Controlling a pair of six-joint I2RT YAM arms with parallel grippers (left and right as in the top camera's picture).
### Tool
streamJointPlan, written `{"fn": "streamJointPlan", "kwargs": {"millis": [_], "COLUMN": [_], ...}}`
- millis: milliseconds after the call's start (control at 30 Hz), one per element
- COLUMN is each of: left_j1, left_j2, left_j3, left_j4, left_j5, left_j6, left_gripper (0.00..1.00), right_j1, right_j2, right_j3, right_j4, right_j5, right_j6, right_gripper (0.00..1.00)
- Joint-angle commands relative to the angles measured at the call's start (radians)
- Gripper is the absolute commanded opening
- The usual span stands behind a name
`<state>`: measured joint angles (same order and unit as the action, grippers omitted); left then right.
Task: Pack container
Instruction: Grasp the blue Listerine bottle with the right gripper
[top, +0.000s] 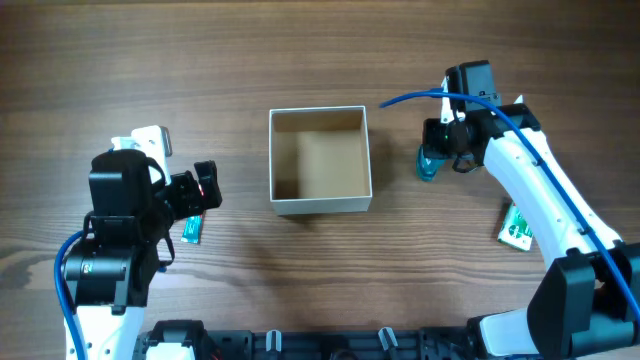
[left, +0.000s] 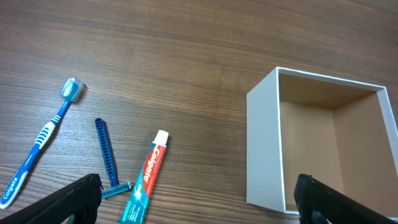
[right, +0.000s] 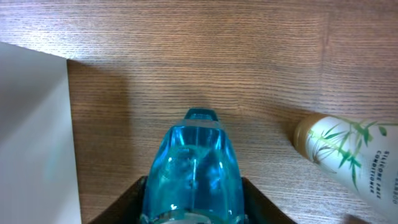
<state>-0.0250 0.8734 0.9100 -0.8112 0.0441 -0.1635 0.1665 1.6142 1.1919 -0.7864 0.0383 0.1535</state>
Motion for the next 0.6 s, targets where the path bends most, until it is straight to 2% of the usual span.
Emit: {"fn": "streamJointPlan", "kwargs": {"millis": [0,33,100,133,233,333,433,567], "left_j1": [-0.004,-0.004,-0.004,-0.004,-0.003,-0.003,0.012,0.119], "left_j2": [0.003,0.003,0.003,0.003,0.003,0.003,0.003,0.015], "left_j3": [0.017,0.017,0.017,0.017,0.017,0.017,0.024,0.034], "left_j4": [0.002,0.002,0.002,0.002,0.002,-0.008,-0.013,-0.043], "left_j5": [0.027,0.027,0.027,0.027,0.026,-0.001,-0.109,-0.109], "left_j6": [-0.009,-0.009,-0.009,-0.009,-0.009,-0.036,-0.077,-0.107], "left_gripper": [1.0,1.0,1.0,1.0,1.0,1.0,1.0,1.0], "right_j1": [-0.003,-0.003,0.0,0.003,0.032,0.124,0.316,0.49], "right_j2": [0.009,0.009,-0.008,-0.031,-0.106,-0.097,-0.06,0.071], "right_j3": [0.018,0.018,0.032,0.06,0.301,0.57,0.687,0.687], "right_j4": [0.005,0.008,-0.002,-0.032,-0.245,-0.411,-0.392,-0.322], "right_j5": [0.006,0.006,0.006,0.006,0.046,0.079,0.126,0.223], "right_j6": [0.006,0.006,0.007,0.006,0.04,0.076,0.146,0.225], "right_gripper": [0.35,0.31,0.09,0.04,0.04,0.04,0.04,0.04]}}
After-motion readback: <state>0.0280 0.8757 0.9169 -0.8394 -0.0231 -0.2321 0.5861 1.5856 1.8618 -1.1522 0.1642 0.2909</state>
